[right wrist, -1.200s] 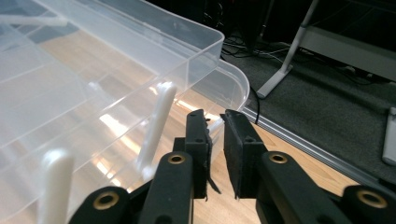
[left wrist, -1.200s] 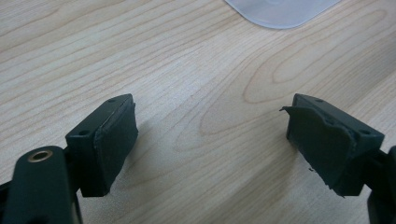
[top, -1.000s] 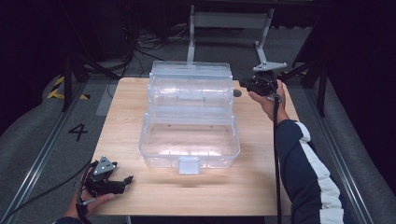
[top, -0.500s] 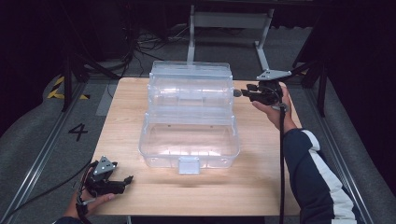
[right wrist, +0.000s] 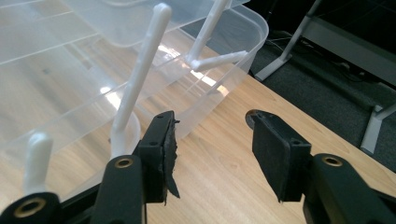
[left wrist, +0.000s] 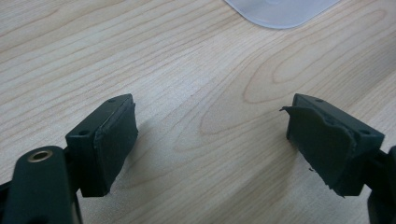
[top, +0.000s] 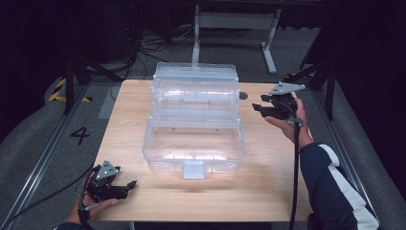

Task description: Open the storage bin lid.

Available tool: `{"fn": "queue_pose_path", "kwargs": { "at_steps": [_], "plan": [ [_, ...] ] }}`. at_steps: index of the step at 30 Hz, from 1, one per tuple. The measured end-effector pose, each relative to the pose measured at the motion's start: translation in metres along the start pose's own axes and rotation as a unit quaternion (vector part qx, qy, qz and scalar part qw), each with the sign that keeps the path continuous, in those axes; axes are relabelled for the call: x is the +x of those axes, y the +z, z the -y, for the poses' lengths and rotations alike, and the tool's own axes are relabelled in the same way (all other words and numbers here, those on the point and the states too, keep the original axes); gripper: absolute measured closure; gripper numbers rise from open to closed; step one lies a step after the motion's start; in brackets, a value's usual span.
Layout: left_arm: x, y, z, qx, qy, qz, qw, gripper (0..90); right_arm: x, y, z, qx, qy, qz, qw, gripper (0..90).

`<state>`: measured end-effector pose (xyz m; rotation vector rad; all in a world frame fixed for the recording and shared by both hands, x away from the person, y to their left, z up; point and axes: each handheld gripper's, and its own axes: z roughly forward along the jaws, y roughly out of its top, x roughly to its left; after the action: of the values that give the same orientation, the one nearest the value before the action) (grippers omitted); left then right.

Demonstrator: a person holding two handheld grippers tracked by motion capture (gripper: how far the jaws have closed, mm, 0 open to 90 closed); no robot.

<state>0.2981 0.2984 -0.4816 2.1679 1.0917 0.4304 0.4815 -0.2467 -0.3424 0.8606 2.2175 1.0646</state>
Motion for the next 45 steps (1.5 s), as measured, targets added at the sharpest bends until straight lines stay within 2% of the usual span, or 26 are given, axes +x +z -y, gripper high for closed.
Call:
{"fn": "queue_pose_path", "kwargs": {
  "at_steps": [12, 20, 24, 30, 36, 40, 45],
  "plan": [
    [0.0, 0.0, 0.0, 0.0, 0.0, -0.001, 1.0, 16.7, 0.014, -0.01, 0.024, 0.02, -0.027, -0.003, 0.9994, 42.5],
    [0.0, 0.0, 0.0, 0.0, 0.0, -0.001, 1.0, 16.7, 0.018, -0.021, 0.039, 0.019, -0.016, 0.006, 0.9997, 39.1],
    [0.0, 0.0, 0.0, 0.0, 0.0, -0.002, 1.0, 16.6, 0.022, -0.027, 0.048, 0.018, -0.018, 0.009, 0.9996, 37.6],
    [0.0, 0.0, 0.0, 0.0, 0.0, -0.001, 1.0, 16.7, 0.033, -0.031, 0.064, 0.033, -0.029, 0.023, 0.9988, 33.5],
    [0.0, 0.0, 0.0, -0.001, -0.001, -0.001, 1.0, 16.7, 0.039, -0.034, 0.08, 0.036, -0.026, 0.03, 0.9986, 31.9],
    [0.0, 0.0, 0.0, 0.0, 0.0, -0.001, 1.0, 16.7, 0.042, -0.036, 0.092, 0.048, -0.025, 0.04, 0.9977, 29.5],
    [0.0, 0.0, 0.0, 0.0, -0.001, 0.0, 1.0, 16.6, 0.044, -0.04, 0.108, 0.049, -0.016, 0.039, 0.9979, 27.8]
  ]
}}
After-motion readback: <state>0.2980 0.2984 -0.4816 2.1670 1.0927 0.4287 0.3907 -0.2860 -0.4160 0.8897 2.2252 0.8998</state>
